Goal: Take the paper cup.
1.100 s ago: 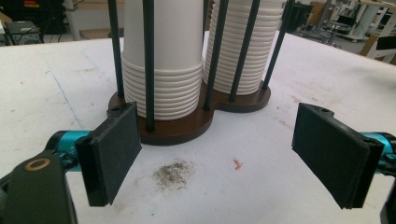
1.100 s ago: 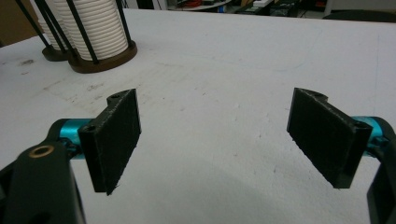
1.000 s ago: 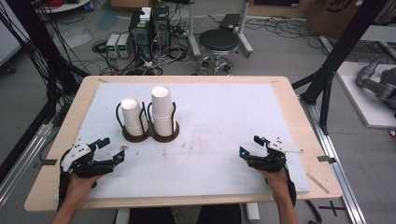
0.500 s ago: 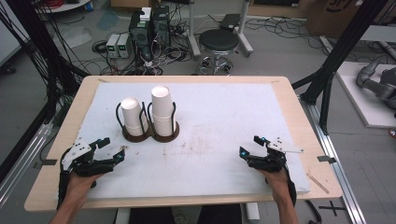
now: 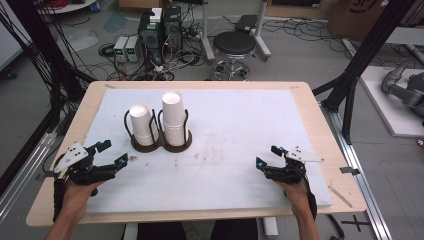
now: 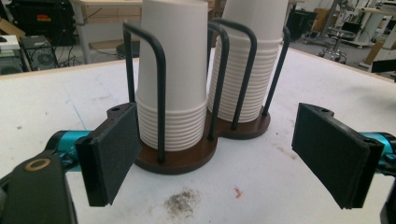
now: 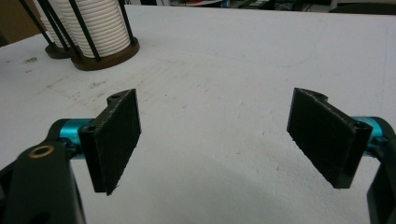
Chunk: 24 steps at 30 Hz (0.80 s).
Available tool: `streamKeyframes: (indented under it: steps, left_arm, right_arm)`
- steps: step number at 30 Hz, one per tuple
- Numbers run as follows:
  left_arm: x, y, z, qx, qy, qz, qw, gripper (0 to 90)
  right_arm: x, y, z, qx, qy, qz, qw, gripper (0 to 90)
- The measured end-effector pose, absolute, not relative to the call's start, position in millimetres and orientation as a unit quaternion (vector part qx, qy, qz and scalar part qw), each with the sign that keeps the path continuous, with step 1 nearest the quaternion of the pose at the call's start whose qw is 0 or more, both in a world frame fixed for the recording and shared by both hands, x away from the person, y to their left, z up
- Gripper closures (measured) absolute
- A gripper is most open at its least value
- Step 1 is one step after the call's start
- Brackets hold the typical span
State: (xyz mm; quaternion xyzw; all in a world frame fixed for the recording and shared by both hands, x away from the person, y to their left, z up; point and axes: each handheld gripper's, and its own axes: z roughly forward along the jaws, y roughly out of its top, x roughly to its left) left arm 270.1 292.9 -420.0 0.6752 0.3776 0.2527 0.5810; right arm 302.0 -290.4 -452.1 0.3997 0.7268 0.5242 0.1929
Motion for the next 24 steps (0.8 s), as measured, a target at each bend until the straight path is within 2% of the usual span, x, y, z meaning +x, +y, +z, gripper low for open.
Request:
streamKeyframes:
  steps: [10,24]
  left_arm:
    - [271.3,289.7,-394.2,0.688,0.369,0.245,0.575,15.2]
    - [288.4,280.9,-324.0,0.723,0.332,0.229,0.561,14.5]
  right_arm:
    - [301.7,-290.4,-452.2,0.396,0.726,0.526,0.201,18.0]
    - [298.7,-290.4,-452.2,0.392,0.723,0.53,0.206,18.0]
